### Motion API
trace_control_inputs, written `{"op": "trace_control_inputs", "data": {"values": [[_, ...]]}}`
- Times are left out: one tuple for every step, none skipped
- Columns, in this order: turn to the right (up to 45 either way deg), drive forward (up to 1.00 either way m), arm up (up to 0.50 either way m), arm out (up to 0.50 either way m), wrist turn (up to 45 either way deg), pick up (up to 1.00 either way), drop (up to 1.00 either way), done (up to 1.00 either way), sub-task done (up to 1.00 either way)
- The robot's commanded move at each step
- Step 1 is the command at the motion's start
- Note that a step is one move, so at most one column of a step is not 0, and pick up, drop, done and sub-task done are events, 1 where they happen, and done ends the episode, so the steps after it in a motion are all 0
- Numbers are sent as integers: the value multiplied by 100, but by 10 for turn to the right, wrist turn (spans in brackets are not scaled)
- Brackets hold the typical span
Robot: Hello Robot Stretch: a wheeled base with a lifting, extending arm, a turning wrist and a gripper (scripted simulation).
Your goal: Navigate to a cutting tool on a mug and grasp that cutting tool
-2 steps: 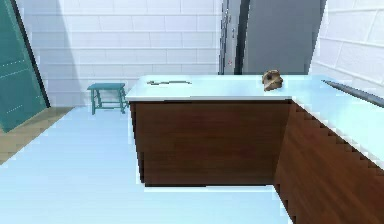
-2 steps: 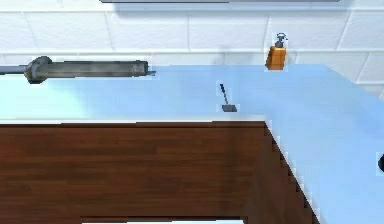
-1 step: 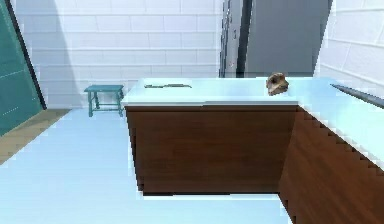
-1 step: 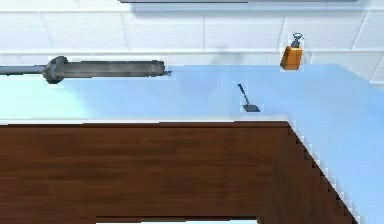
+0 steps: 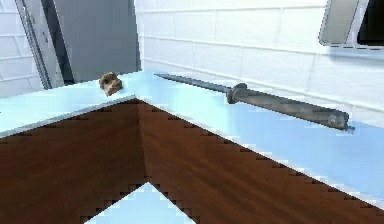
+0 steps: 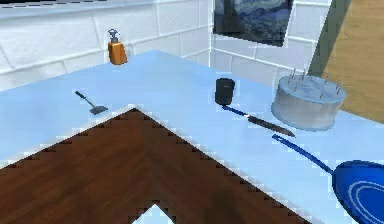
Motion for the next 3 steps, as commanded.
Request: {"op": "trace_control_inputs", "data": {"values": [[150,0,0,0,0,0,0,0,0],[0,0,50,0,0,0,0,0,0],[0,0,38,0,0,0,0,0,0]]}}
